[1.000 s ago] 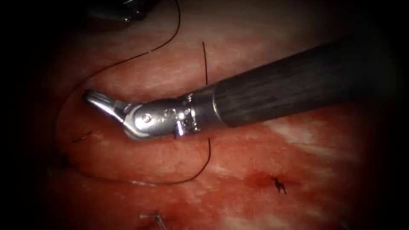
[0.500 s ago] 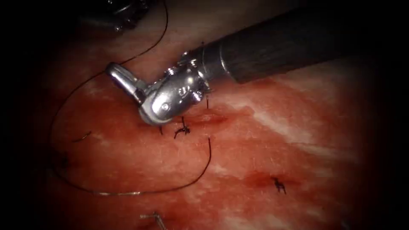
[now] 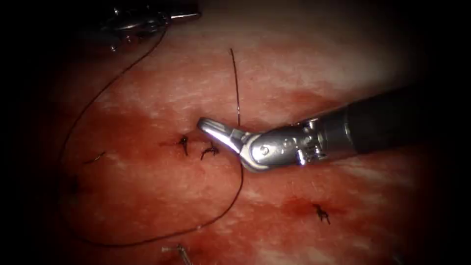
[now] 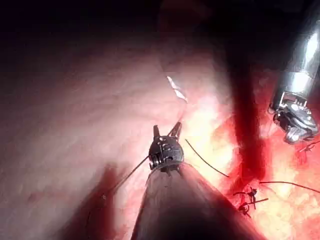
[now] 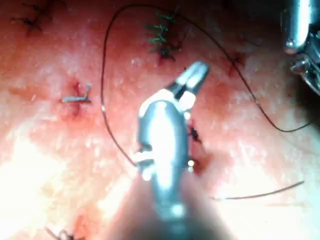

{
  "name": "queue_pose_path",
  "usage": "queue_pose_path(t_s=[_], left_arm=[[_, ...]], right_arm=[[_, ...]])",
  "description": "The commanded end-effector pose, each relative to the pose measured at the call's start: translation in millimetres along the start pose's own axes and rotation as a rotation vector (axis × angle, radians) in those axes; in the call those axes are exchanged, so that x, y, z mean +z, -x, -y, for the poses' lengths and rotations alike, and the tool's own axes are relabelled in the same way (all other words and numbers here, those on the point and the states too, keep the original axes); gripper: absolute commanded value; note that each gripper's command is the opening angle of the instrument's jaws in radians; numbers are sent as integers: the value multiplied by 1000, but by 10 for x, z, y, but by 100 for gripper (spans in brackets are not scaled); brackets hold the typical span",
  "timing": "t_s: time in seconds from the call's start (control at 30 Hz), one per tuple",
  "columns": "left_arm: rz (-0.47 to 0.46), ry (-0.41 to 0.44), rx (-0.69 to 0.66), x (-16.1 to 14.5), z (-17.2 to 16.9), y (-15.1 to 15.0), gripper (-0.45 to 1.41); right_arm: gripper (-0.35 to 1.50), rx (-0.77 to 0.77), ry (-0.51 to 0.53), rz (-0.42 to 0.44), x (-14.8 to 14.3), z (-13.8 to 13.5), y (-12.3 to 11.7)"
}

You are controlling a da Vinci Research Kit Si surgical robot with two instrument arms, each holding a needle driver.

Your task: Wound Closure

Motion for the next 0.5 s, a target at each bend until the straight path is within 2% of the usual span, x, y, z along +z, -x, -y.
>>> queue_pose_path(t_s=[0.03,0.1,0.2,0.27,0.3,0.33,0.37,0.4,0.43,0.5], left_arm=[[55,-6,9,5,-5,10,86],[139,-19,29,-5,-17,23,96],[183,-16,39,-13,-22,29,97],[278,-16,62,-38,-31,40,97],[278,-16,62,-38,-31,40,97],[314,-19,74,-56,-33,45,94],[314,-19,74,-56,-33,45,94],[367,-4,90,-81,-36,51,87],[367,-4,90,-81,-36,51,87],[393,6,96,-104,-40,51,81]], right_arm=[[19,-3,21,16,-8,0,10],[19,-8,32,26,-12,0,9],[21,-10,29,31,-12,2,8],[21,-13,20,38,-11,7,6],[21,-13,20,38,-11,7,6],[21,-14,19,41,-11,9,6],[21,-14,19,41,-11,9,6],[21,-22,17,46,-11,10,6],[21,-22,17,46,-11,10,6],[21,-30,14,51,-11,11,8]])
